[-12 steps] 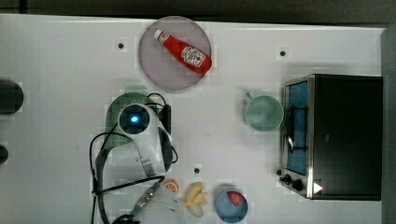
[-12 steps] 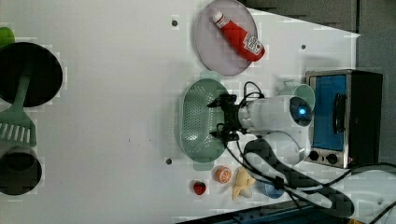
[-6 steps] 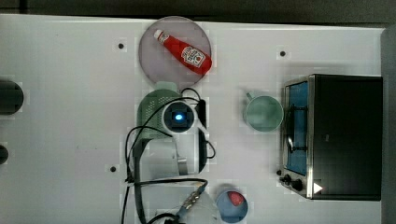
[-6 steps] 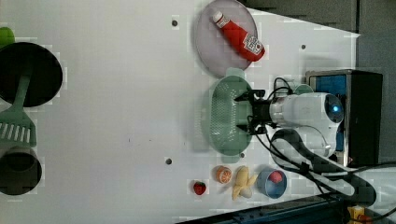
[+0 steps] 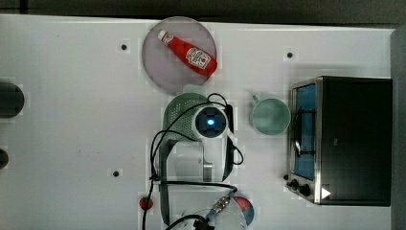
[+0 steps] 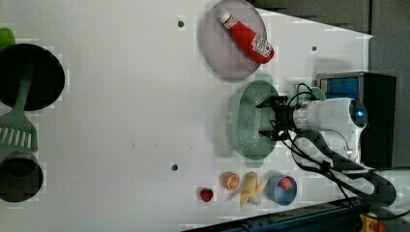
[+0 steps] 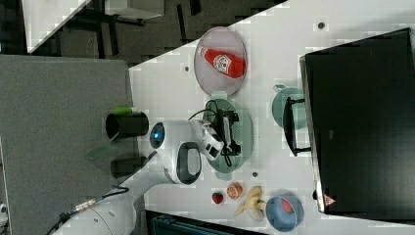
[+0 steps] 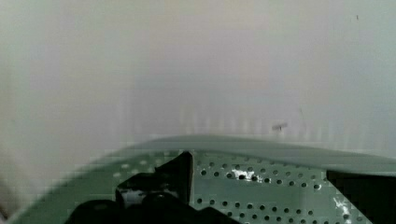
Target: Drag strainer left to right.
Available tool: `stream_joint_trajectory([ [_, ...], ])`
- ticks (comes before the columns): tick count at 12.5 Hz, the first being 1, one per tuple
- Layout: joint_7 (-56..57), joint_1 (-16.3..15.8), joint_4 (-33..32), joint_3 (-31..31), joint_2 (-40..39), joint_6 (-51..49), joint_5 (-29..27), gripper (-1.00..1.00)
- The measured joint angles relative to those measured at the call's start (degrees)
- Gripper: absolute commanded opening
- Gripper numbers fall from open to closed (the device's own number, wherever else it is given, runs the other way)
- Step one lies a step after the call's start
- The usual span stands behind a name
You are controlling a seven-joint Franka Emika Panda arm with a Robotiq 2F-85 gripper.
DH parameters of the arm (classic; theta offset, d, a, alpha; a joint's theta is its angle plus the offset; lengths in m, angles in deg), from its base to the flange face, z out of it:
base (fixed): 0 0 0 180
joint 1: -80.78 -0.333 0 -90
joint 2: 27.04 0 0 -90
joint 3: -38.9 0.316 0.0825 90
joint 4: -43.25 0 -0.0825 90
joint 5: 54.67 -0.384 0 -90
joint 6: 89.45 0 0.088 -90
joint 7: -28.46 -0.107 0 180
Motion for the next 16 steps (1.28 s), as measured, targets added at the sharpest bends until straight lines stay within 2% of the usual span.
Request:
stream_joint_trajectory([
  [5, 7.3, 0.1, -0.1, -6.2, 0.1, -1.2, 1.4, 1.0],
  [10, 11.1, 1.1, -0.3, -6.9, 1.0, -0.1, 1.1, 1.0],
  [12, 11.1, 1.5, -0.1, -6.3, 1.7, -2.6, -0.2, 1.0],
  [13, 11.6, 1.8, -0.7, -5.0, 3.6, -5.1, 1.3, 1.0],
  [16, 16.5, 2.2, -2.4, 0.0, 13.6, -14.9, 1.8, 1.0],
])
